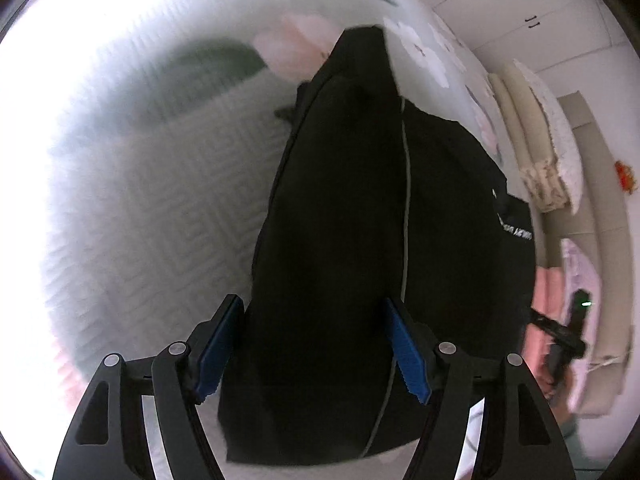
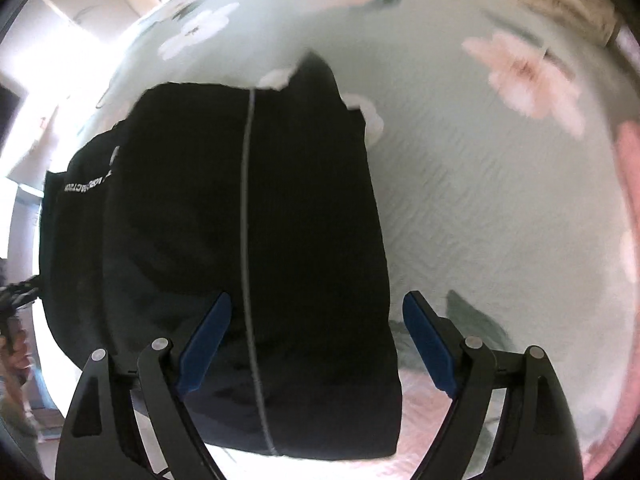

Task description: Fold large clothes

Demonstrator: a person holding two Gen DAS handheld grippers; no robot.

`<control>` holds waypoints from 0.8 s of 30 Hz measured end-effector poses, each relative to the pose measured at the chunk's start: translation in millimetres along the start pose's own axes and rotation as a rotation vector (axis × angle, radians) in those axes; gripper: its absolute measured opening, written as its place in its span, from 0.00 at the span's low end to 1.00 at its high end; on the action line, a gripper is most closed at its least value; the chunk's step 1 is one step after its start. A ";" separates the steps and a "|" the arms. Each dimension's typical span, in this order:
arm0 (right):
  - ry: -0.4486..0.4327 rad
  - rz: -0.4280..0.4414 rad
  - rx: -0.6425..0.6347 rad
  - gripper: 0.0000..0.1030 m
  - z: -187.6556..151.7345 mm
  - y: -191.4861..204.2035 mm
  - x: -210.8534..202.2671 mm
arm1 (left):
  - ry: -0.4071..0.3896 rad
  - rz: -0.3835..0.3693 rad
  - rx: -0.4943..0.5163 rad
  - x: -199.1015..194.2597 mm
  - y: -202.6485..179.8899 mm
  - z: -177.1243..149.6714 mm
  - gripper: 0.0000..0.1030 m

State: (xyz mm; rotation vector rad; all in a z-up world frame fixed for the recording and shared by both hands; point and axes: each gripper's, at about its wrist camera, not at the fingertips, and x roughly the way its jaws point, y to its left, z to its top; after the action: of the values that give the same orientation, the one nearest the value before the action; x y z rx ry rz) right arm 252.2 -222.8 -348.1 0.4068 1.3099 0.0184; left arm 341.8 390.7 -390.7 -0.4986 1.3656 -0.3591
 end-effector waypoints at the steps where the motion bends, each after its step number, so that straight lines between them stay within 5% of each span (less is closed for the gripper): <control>1: 0.013 0.047 0.028 0.91 2.6 -8.4 5.2 | 0.015 -0.037 -0.016 5.6 4.1 4.6 0.72; 10: 0.108 0.282 0.077 1.00 16.6 -45.7 35.5 | 0.092 -0.228 -0.079 32.7 28.3 26.6 0.74; 24: 0.219 0.722 0.053 1.00 10.2 -72.3 66.0 | 0.169 -0.482 -0.117 63.4 40.9 34.1 0.77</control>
State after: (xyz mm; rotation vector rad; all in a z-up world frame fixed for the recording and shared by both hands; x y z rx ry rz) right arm 264.1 -276.9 -429.4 0.9254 1.3166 0.6489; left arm 384.8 396.6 -461.1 -0.9154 1.4262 -0.7301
